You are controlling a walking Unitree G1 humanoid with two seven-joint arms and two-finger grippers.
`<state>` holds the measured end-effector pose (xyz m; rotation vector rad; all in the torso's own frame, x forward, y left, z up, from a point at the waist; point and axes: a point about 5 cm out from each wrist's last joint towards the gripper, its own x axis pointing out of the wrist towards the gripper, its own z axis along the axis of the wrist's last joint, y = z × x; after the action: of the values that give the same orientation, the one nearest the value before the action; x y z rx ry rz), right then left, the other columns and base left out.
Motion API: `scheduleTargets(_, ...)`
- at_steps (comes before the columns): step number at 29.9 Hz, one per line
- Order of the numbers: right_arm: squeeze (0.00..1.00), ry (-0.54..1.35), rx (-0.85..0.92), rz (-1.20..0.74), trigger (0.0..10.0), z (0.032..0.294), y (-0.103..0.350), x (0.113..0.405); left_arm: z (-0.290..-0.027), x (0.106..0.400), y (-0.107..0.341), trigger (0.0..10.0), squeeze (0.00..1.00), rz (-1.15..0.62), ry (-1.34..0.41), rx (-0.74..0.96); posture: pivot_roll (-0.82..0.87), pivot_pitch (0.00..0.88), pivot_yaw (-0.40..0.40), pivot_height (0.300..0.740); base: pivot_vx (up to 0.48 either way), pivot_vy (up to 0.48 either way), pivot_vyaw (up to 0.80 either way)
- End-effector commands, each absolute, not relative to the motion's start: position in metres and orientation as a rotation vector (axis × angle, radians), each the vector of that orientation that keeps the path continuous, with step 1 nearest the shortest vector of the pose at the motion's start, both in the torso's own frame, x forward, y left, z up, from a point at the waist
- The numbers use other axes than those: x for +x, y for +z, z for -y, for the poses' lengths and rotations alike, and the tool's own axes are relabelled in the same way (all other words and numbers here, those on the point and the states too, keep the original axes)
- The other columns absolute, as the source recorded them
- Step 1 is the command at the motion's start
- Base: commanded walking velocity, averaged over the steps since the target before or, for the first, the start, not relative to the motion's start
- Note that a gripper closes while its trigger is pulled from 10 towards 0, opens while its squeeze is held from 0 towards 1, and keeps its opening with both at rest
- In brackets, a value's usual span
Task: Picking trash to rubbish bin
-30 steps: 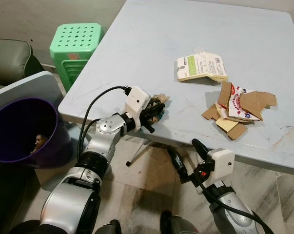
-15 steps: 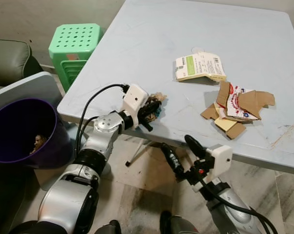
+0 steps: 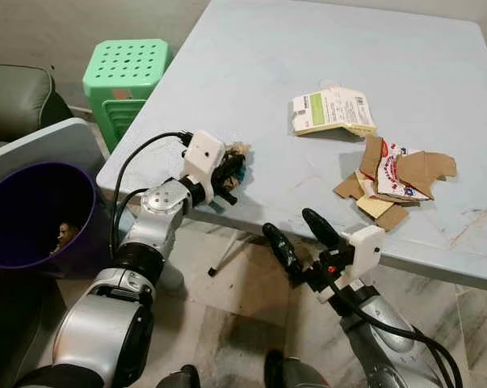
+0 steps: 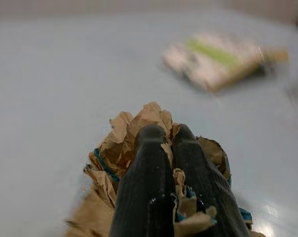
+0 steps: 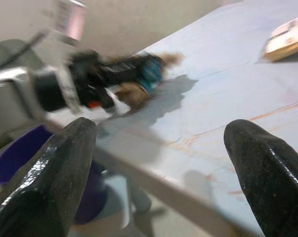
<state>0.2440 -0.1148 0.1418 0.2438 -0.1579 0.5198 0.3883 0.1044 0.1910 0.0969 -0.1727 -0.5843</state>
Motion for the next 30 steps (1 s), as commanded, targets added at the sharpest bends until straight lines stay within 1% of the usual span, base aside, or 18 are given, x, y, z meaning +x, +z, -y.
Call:
scheduleTargets(1, 0.0, 0.486, 0.234, 0.17, 10.0, 0.119, 0.141, 0.246, -0.111, 0.386, 0.192, 10.0, 0.0, 0.207, -0.534, 0.07, -0.1, 0.173, -0.004, 0.74, 0.0, 0.0, 0.0)
scheduleTargets(6, 0.0, 0.479, 0.23, 0.188, 10.0, 0.12, 0.143, 0.251, -0.114, 0.38, 0.191, 10.0, 0.0, 0.238, -0.502, 0.047, -0.09, 0.157, -0.005, 0.74, 0.0, 0.0, 0.0)
scheduleTargets(7, 0.0, 0.459, 0.224, 0.204, 10.0, 0.122, 0.145, 0.255, -0.114, 0.374, 0.193, 10.0, 0.0, 0.272, -0.48, 0.033, -0.08, 0.149, -0.009, 0.74, 0.0, 0.0, 0.0)
scheduleTargets(10, 0.0, 0.438, 0.215, 0.216, 10.0, 0.124, 0.146, 0.259, -0.114, 0.369, 0.194, 10.0, 0.0, 0.287, -0.461, 0.008, -0.07, 0.139, -0.012, 0.74, 0.0, 0.0, 0.0)
scheduleTargets(20, 0.0, 0.278, 0.136, 0.242, 10.0, 0.139, 0.149, 0.278, -0.119, 0.349, 0.177, 10.0, 0.0, 0.247, -0.379, -0.063, -0.05, 0.111, -0.023, 0.74, 0.0, 0.0, 0.0)
scheduleTargets(22, 0.0, 0.233, 0.106, 0.249, 10.0, 0.144, 0.149, 0.282, -0.126, 0.347, 0.173, 10.0, 0.0, 0.22, -0.335, -0.082, -0.05, 0.11, -0.024, 0.74, 0.0, 0.0, 0.0)
scheduleTargets(26, 0.0, 0.196, 0.108, 0.248, 10.0, 0.148, 0.148, 0.285, -0.134, 0.344, 0.17, 10.0, 0.0, 0.213, -0.304, -0.07, -0.04, 0.102, -0.029, 0.74, 0.0, 0.0, 0.0)
scheduleTargets(30, 0.0, 0.185, 0.088, 0.252, 10.0, 0.151, 0.148, 0.287, -0.153, 0.345, 0.17, 10.0, 0.0, 0.198, -0.246, -0.079, -0.04, 0.097, -0.034, 0.74, 0.0, 0.0, 0.0)
